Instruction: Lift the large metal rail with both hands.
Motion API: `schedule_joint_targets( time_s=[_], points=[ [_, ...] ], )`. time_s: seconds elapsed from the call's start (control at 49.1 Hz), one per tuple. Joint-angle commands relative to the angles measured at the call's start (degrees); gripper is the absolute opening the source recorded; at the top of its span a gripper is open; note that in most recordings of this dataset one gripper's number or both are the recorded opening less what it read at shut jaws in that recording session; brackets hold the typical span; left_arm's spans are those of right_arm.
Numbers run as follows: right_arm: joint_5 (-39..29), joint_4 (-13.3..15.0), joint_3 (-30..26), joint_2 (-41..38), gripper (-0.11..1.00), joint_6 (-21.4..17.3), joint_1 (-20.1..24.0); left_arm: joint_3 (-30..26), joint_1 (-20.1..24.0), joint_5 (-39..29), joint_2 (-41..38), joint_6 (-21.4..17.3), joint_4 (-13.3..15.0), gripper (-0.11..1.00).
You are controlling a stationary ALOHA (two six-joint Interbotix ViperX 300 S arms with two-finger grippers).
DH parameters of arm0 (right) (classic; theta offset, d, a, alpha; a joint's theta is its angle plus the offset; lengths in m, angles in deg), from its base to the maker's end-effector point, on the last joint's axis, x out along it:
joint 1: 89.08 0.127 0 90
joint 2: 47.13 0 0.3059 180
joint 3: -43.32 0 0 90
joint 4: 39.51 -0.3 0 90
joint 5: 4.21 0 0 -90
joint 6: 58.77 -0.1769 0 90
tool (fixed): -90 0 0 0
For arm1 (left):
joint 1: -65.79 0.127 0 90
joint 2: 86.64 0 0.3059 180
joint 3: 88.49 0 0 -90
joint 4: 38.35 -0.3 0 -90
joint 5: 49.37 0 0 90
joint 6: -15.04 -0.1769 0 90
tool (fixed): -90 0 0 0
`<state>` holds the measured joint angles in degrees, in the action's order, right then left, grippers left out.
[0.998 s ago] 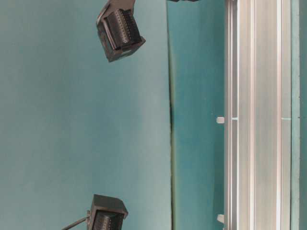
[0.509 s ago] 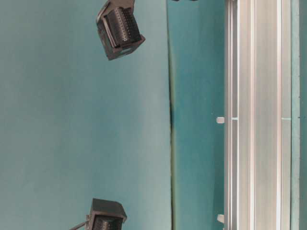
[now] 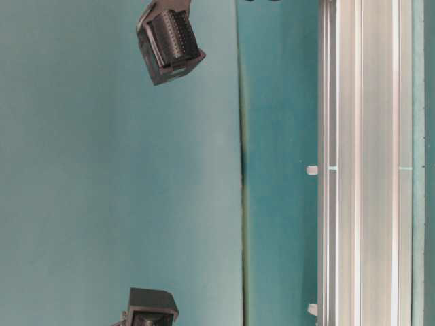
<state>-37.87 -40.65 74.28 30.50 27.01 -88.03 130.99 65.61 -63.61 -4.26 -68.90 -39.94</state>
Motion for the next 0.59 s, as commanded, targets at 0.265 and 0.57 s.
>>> schedule_joint_targets(
  time_s=[0.265,0.57],
  points=[
    [0.35,-0.53,-0.09,-0.44,0.46,-0.7,-0.09,-0.79,2.11,2.2,-1.14,2.46,0.35,0.36],
    [0.44,-1.14,-0.09,-0.44,0.47,-0.7,-0.09,-0.53,2.2,2.11,-1.05,2.46,0.35,0.36]
  ],
)
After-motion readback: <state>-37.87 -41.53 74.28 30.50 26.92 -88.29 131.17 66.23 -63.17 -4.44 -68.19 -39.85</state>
